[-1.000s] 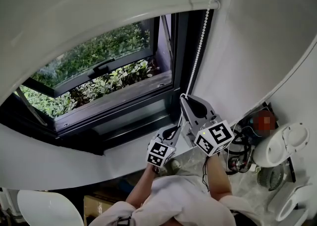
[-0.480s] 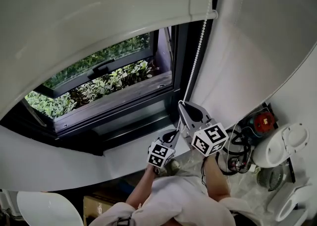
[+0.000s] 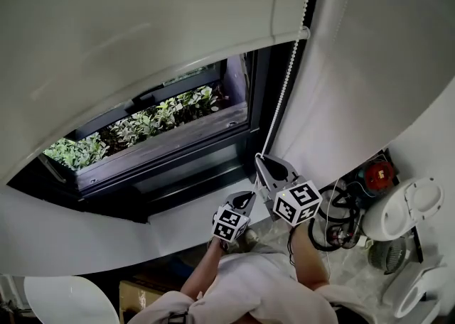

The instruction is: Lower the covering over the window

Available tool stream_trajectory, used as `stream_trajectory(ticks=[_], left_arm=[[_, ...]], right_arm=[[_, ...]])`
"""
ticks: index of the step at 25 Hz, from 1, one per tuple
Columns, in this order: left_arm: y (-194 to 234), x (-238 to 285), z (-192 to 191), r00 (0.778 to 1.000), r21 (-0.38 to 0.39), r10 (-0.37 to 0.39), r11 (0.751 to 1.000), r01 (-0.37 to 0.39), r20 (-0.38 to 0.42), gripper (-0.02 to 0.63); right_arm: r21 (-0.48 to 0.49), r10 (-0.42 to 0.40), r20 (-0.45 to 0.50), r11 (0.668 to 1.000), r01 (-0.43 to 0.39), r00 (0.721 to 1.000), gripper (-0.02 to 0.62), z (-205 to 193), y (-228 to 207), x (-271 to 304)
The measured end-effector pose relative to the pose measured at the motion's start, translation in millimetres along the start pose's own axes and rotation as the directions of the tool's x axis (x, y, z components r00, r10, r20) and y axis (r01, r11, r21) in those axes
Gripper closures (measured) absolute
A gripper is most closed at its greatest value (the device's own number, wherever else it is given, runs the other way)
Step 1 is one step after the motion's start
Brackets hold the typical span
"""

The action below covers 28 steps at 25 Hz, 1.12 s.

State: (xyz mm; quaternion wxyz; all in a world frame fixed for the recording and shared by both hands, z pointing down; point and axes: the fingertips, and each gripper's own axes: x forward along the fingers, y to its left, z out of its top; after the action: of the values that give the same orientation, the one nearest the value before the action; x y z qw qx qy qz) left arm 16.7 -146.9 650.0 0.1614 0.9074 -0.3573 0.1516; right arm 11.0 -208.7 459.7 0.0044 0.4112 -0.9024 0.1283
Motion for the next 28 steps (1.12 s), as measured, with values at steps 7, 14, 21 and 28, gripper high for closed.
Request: stream_trajectory(ticks=[7, 14, 21, 28], left_arm=[[0, 8, -24, 0.999, -0.018, -0.008, 1.000, 0.007, -0.041, 0.592], [0, 11, -46, 0.997, -0.040, -0.017, 0.999, 0.015, -0.070, 0.591], [-1, -4, -21, 1.000, -0.045, -0.006, 0.999, 0.005, -0.005, 0.587], [-3, -41, 49, 0.991, -0.004, 0.003, 1.000, -0.003, 0.135, 0.535]], right_arm=[[0.029, -0.006, -0.053, 1.000, 0.008, 0.999, 0.589, -26, -4, 2], [0.065, -0.008, -0.093, 0.998, 0.014, 0.996, 0.589, -49, -11, 3], [0.059, 0.002, -0.095, 0.998, 0.004, 0.995, 0.588, -48, -11, 2], [0.059, 0.012, -0.092, 0.998, -0.006, 0.996, 0.588, -48, -11, 0]])
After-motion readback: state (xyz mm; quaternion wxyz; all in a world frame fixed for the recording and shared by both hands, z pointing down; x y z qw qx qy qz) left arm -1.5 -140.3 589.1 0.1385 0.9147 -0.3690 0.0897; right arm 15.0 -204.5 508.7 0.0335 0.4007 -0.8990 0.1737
